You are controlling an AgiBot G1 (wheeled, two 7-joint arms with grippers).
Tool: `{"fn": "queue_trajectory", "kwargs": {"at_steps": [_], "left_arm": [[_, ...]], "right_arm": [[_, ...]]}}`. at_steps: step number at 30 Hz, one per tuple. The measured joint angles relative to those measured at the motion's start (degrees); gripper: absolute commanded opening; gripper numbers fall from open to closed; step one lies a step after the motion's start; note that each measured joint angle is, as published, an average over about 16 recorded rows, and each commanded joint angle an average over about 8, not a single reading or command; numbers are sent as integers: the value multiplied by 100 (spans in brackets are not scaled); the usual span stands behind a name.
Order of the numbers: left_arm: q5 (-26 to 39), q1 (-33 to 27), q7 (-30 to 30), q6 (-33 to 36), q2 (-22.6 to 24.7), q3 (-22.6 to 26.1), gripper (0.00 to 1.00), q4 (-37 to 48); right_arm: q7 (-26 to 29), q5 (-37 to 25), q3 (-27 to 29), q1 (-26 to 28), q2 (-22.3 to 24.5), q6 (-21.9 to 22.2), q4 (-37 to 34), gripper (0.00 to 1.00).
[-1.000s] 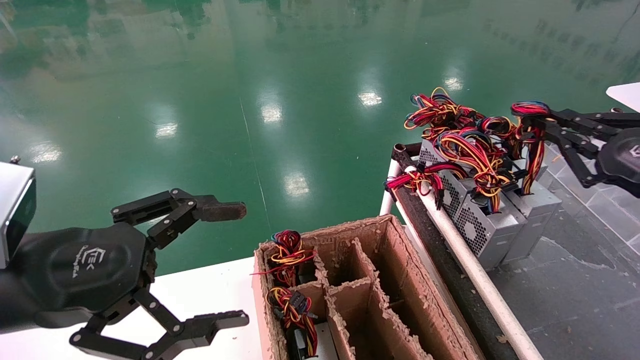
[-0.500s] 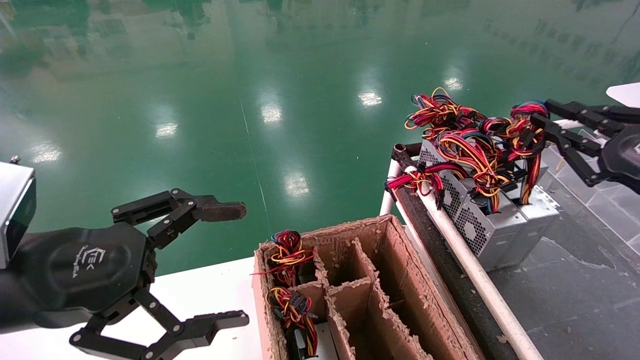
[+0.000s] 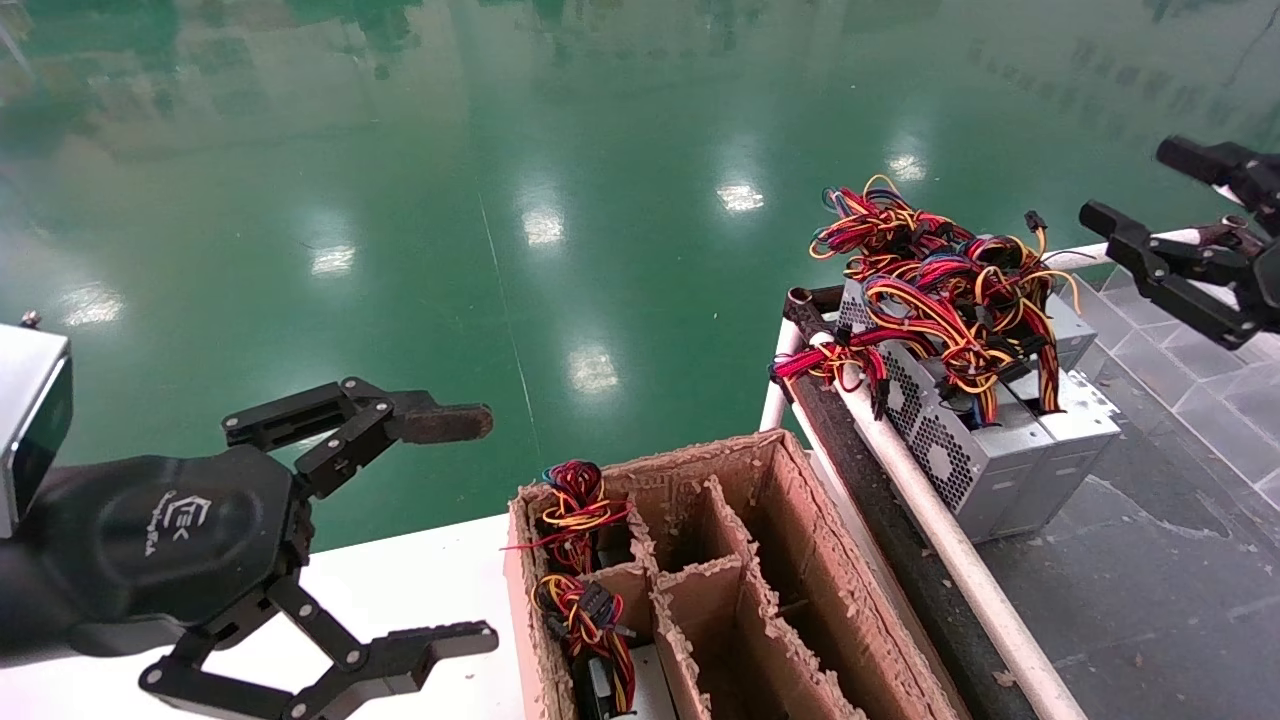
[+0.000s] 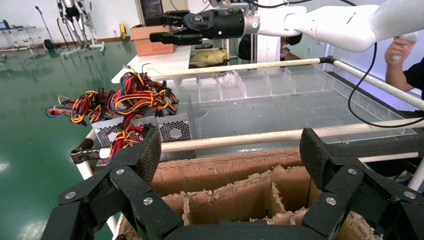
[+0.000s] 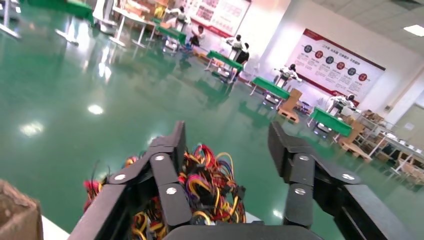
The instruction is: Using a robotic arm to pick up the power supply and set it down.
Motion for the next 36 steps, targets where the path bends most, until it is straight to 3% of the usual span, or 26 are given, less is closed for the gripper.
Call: {"fn": "queue_trajectory", "kwargs": {"at_steps": [36], "left_arm": [[-3,-2,3,-1,-1,5,100,3]], "right_arm": [[2105,616,-1111,-120,215,-809,1924,100]]}}
